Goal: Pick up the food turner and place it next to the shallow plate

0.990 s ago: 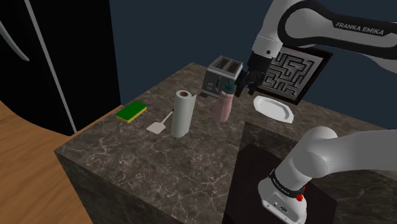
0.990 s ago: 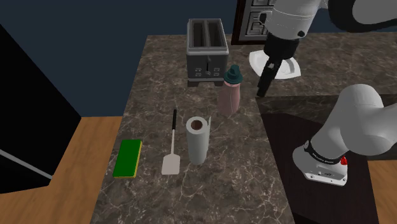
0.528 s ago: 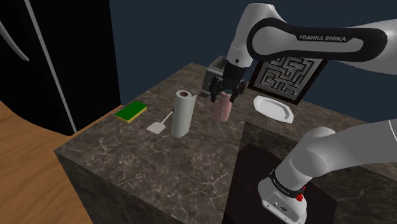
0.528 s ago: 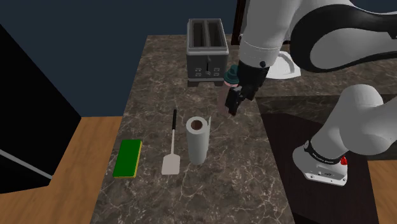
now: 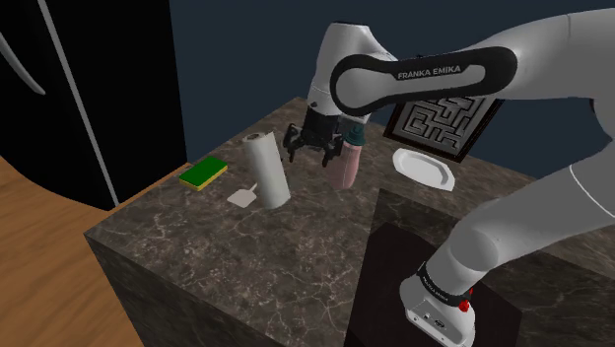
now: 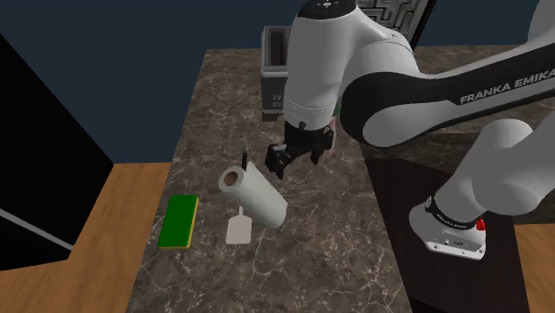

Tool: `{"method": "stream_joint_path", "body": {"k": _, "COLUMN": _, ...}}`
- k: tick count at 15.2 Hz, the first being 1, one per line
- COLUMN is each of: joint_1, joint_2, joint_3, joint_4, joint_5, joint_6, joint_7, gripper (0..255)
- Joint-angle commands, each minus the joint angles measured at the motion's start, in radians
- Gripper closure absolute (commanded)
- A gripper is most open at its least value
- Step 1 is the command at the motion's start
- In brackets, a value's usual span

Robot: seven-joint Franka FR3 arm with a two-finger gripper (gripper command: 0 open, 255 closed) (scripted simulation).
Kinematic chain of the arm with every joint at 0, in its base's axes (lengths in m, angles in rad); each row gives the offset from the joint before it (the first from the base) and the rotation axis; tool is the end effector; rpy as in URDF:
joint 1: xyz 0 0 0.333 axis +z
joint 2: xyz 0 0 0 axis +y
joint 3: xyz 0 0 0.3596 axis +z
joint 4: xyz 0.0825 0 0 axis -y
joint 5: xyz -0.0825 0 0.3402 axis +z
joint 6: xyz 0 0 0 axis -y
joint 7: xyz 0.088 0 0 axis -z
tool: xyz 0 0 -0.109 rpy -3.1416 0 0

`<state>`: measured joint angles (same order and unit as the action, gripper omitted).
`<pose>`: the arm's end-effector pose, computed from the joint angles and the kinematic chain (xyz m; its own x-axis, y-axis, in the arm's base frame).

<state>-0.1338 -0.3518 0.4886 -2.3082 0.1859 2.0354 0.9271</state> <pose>0.3689 0.1711 0.5270 0.7807 -0.6246 0.0221 -0.6235 -0.7808 -0.0416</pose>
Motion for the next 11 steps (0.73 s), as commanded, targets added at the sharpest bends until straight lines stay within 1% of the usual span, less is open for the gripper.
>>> {"method": "stream_joint_path", "body": {"k": 1, "joint_1": -0.03, "joint_2": 0.103, "joint_3": 0.055, "joint_4": 0.048, "joint_5": -0.047, "joint_6": 0.04, "joint_7": 0.127, "gripper": 0}}
{"method": "stream_joint_path", "body": {"k": 4, "joint_1": -0.062, "joint_2": 0.246, "joint_3": 0.11, "joint_4": 0.131, "joint_5": -0.145, "joint_6": 0.081, "joint_7": 0.314, "gripper": 0}}
{"method": "stream_joint_path", "body": {"k": 6, "joint_1": -0.07, "joint_2": 0.346, "joint_3": 0.13, "joint_4": 0.194, "joint_5": -0.224, "joint_6": 0.095, "joint_7": 0.442, "gripper": 0}}
{"method": "stream_joint_path", "body": {"k": 8, "joint_1": -0.063, "joint_2": 0.447, "joint_3": 0.133, "joint_4": 0.263, "joint_5": -0.307, "joint_6": 0.098, "joint_7": 0.566, "gripper": 0}}
{"method": "stream_joint_path", "body": {"k": 11, "joint_1": -0.026, "joint_2": 0.59, "joint_3": 0.106, "joint_4": 0.378, "joint_5": -0.415, "joint_6": 0.086, "joint_7": 0.731, "gripper": 0}}
